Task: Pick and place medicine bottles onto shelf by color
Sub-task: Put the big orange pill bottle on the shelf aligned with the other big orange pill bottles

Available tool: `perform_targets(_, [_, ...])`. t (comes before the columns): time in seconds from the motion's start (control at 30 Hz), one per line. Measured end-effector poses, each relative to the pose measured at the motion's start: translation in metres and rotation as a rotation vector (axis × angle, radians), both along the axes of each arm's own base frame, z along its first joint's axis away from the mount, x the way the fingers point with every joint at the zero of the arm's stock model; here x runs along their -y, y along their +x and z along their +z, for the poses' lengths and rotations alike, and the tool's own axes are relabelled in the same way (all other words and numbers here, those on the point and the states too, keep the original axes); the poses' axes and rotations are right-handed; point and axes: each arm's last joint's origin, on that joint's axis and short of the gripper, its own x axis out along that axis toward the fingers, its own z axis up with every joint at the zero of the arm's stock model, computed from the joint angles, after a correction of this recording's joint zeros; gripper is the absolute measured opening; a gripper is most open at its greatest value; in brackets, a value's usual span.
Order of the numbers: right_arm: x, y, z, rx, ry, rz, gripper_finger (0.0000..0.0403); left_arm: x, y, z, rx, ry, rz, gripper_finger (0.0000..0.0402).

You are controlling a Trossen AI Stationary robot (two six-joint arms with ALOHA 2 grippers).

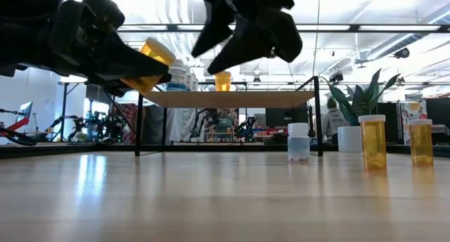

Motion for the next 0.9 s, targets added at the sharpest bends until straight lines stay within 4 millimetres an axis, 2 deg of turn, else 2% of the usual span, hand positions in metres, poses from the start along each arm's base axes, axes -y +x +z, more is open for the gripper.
perform_targets(0.23, [-0.003, 0.007, 0.011, 0.038, -0.166, 0.266, 0.0258, 0.001, 0.0, -0.002, -0.022, -0.026, -0.04, 0.0139])
perform_targets(0.33, [-0.004, 0.01, 0.014, 0.093, -0.211, 0.315, 0.0261, 0.001, 0.002, -0.001, -0.018, -0.032, -0.055, 0.0139])
perform_targets(0.57, [0.001, 0.015, 0.018, 0.151, -0.172, 0.379, 0.0314, -0.001, 0.002, -0.001, -0.02, -0.035, -0.062, 0.0139])
perform_targets(0.7, [0.007, 0.02, 0.011, 0.148, -0.158, 0.388, 0.0348, -0.001, 0.003, -0.001, -0.021, -0.038, -0.076, 0.0139])
perform_targets(0.9, [0.013, 0.038, -0.015, 0.1, -0.154, 0.429, 0.0352, -0.003, 0.004, -0.004, -0.055, -0.053, -0.111, 0.0139])
